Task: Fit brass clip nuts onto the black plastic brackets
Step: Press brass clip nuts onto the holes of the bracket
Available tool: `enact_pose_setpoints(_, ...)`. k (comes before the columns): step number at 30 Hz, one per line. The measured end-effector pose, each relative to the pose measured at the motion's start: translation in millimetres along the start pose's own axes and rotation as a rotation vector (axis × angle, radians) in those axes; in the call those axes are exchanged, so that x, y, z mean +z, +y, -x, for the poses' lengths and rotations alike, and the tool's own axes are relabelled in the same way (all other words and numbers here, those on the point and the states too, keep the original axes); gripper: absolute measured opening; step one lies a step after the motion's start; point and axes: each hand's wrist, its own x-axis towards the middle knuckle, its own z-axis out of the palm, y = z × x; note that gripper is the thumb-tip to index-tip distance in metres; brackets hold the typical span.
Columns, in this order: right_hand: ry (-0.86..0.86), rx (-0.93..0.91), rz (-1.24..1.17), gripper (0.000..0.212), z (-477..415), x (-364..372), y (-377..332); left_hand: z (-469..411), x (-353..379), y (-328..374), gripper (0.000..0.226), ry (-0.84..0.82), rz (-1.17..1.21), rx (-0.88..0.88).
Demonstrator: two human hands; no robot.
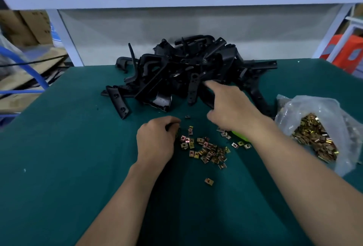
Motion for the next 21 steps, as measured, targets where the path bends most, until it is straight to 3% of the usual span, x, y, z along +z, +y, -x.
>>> enact_pose_setpoints(4, 0.208, -0.057, 0.026, 0.080, 52.8, 26.2, -4.5, 10.5, -6.1, 3.0, 0.025, 0.013, 0.173, -0.037)
enact_pose_setpoints(10, 0.274, -0.031, 0.070, 0.038, 82.0, 49.1, 10.6, 31.6, -9.7, 10.9, 0.031, -0.071, 0.218, 0.063)
enact_pose_setpoints(15, 0.299, 0.043, 0.003, 0.032, 90.0, 55.0, 17.5, 36.0, -6.9, 15.4, 0.032, -0.107, 0.144, 0.034)
enact_pose_setpoints(18, 0.262, 0.058, -0.029, 0.033, 89.4, 57.4, 21.7, 35.8, -7.8, 17.6, 0.032, -0.026, 0.114, -0.034)
enact_pose_setpoints(21, 0.243, 0.079, -0.047, 0.033, 85.9, 58.2, 24.3, 32.5, -7.1, 16.3, 0.032, -0.020, 0.242, -0.048)
